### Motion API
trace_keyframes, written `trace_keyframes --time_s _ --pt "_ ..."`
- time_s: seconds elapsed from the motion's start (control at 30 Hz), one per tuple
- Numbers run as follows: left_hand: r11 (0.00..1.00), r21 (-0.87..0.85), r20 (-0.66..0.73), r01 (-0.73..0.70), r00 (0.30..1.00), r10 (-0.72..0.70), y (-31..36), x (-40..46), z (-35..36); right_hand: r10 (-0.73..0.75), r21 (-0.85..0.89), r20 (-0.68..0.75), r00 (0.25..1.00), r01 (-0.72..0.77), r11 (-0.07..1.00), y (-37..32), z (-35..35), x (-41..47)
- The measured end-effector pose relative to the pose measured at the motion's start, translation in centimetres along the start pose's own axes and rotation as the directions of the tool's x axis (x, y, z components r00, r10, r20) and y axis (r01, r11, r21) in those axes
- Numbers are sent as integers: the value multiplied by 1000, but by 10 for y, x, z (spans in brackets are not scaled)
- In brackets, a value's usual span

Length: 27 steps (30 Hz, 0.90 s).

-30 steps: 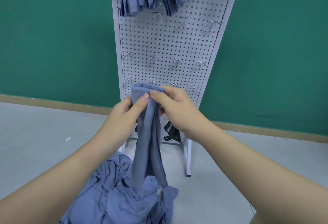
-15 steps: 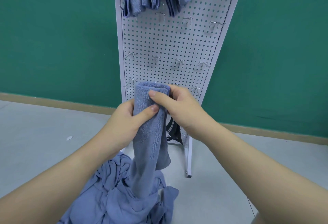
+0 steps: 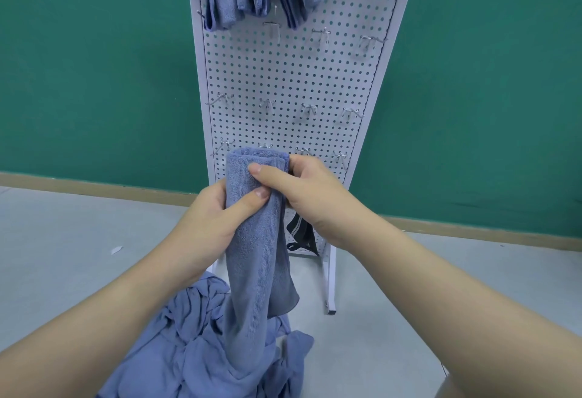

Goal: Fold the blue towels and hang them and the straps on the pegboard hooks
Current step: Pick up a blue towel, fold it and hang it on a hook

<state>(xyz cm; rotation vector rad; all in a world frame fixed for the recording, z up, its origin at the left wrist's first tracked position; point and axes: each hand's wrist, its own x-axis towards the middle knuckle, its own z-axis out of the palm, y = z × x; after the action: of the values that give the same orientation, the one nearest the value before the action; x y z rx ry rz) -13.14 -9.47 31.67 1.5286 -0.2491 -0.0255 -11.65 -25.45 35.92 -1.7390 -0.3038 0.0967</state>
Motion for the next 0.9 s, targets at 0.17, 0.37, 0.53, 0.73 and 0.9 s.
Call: trace_keyframes --time_s 0.17,0.37,0.53,0.73,0.9 --pt "1000 1 15 -9 1000 9 -1 -1 0 -6 -21 10 1000 6 1000 -3 -2 -3" --pt "998 43 108 51 993 -55 1 -5 4 -126 -35 -138 982 122 992 -8 -3 -7" --pt "987 123 164 104 979 -123 3 -9 10 -199 137 -351 915 261 956 -18 -15 -2" --pt "977 175 219 123 962 -160 11 -11 9 -172 302 -502 848 358 884 -36 -47 4" --pt "974 187 233 129 957 -172 12 -11 8 -83 404 -580 810 374 835 -39 -65 6"
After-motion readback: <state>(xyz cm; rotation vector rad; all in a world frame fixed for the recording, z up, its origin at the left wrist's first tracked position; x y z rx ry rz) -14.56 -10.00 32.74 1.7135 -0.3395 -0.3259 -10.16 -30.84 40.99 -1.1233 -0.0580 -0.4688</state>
